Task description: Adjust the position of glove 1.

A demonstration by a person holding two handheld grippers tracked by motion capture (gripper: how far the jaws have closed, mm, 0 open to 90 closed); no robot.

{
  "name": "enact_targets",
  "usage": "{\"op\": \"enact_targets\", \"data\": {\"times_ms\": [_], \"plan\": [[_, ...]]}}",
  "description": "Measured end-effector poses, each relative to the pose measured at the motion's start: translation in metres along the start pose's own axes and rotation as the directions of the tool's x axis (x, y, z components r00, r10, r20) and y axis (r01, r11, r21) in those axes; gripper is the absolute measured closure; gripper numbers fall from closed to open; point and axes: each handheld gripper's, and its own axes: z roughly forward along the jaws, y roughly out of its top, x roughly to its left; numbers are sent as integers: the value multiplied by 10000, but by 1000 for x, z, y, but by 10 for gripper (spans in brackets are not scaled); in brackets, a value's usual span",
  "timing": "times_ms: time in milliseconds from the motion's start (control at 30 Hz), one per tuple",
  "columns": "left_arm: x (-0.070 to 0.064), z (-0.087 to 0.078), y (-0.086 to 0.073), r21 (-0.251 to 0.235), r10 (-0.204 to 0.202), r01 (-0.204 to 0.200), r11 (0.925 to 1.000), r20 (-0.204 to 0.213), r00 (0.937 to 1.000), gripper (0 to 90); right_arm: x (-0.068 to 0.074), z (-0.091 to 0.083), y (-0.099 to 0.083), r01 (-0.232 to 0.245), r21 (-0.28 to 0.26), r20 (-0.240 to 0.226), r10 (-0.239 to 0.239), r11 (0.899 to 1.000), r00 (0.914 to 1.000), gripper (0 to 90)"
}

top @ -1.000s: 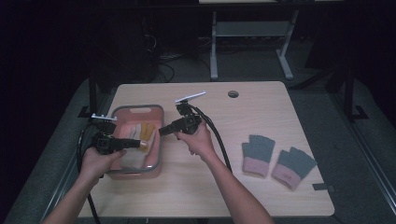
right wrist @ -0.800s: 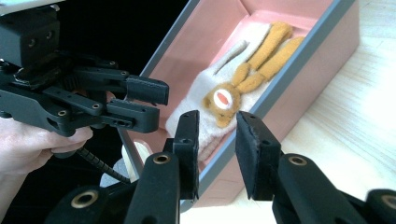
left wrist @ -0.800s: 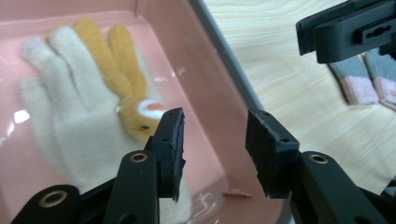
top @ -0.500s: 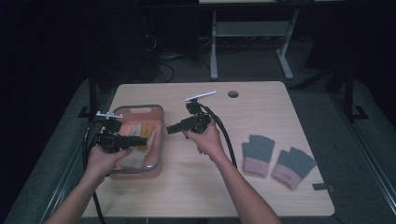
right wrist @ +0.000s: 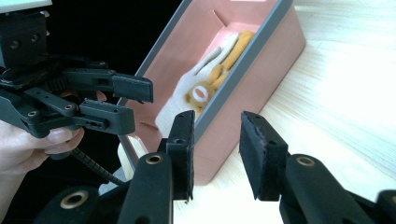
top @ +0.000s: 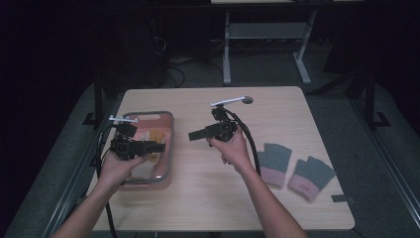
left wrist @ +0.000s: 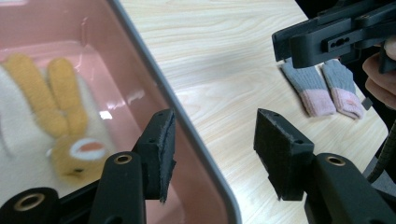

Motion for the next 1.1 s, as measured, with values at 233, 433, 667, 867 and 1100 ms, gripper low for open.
{"op": "enact_targets", "data": {"times_ms": [233, 433, 667, 867, 1100], "plan": [[-10, 7, 3, -36, 171, -170, 9998, 198, 9997, 448, -6, -12, -5, -36, -79, 78, 36, 10000, 10000, 611], [-19, 13, 6, -70, 337, -335, 9994, 347, 9988, 419, -12, -24, -10, -43, -170, 181, 46, 9998, 9998, 583], [-28, 20, 10, -150, 441, -436, 9989, 329, 9985, 370, -18, -39, -17, -40, -259, 375, 50, 9997, 9993, 561], [-40, 29, 13, -113, 603, -598, 9981, 463, 9971, 335, -26, -51, -24, -121, -378, 466, 139, 9992, 9988, 536], [-51, 38, 15, -49, 732, -730, 9973, 706, 9948, 316, -32, -68, -32, -257, -626, 448, 285, 9977, 9986, 515]]}}
